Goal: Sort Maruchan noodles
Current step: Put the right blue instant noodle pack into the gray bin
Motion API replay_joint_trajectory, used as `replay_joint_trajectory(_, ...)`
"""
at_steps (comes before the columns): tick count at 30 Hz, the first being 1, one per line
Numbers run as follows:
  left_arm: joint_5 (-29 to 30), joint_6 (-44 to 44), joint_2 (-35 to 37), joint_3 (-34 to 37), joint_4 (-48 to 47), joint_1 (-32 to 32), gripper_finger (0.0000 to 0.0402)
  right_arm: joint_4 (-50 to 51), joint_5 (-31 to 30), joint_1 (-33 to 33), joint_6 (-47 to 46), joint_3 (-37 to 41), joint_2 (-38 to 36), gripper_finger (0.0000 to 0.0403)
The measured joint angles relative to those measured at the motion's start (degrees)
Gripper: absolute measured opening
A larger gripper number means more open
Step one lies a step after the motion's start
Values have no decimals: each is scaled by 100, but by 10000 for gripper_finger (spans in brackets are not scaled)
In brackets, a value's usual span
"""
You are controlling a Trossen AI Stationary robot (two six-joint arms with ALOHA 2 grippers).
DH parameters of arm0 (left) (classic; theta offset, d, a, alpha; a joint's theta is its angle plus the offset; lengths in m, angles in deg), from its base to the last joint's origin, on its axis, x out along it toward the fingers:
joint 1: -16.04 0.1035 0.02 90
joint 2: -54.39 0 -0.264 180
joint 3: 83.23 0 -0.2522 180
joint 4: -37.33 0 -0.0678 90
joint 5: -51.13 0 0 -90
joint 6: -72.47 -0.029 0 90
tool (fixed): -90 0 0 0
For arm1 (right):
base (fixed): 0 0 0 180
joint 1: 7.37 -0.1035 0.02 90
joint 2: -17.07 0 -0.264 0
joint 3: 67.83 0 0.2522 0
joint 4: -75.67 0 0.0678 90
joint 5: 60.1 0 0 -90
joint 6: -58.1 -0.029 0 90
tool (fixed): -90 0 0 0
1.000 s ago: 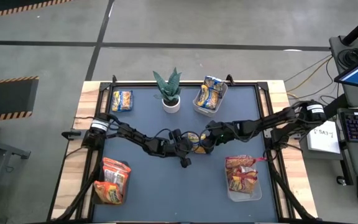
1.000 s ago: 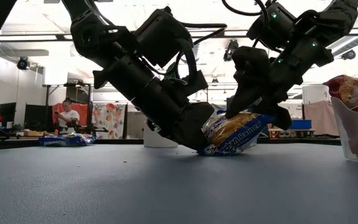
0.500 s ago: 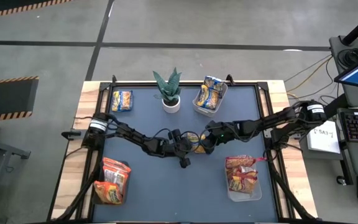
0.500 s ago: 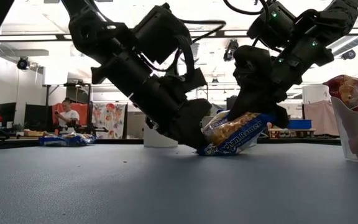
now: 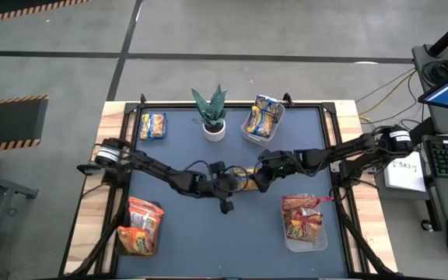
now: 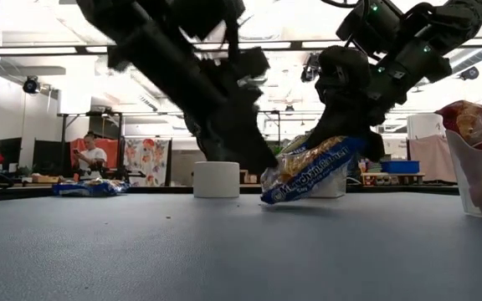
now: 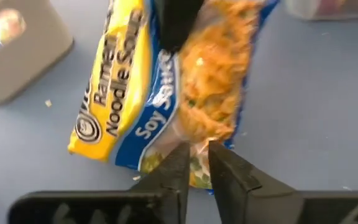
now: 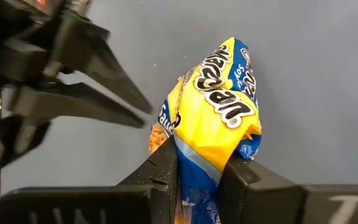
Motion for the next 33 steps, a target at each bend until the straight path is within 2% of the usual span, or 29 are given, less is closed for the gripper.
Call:
replay_joint_trajectory(7,41,-504,924,-4,-835,-137,98,-21,-17,0,210,1,-202,57)
replay_joint_trajectory(14,54,-1181,1854,152,-1221,-326,118,-106,-239,4,487,-65,-756,57)
replay_joint_trajectory(18,48,-1536,2263,529,-773,-416,119,-30,-314,54,804,-219,-1102,57)
replay_joint_trajectory(20,41,-1683,2427,843,-239,-447,119,110,-310,133,944,-360,-1252,57)
replay_joint_trajectory(23,35,-1950,2695,1342,601,-461,119,590,-376,300,1184,-701,-1390,57)
replay_joint_trajectory(26,43,-2123,3025,1665,1231,-459,119,1291,-717,480,1620,-1135,-1428,57)
replay_joint_trajectory(33,502,-2016,3704,1903,1346,-458,119,2695,-1651,1092,3366,-2037,-1157,57)
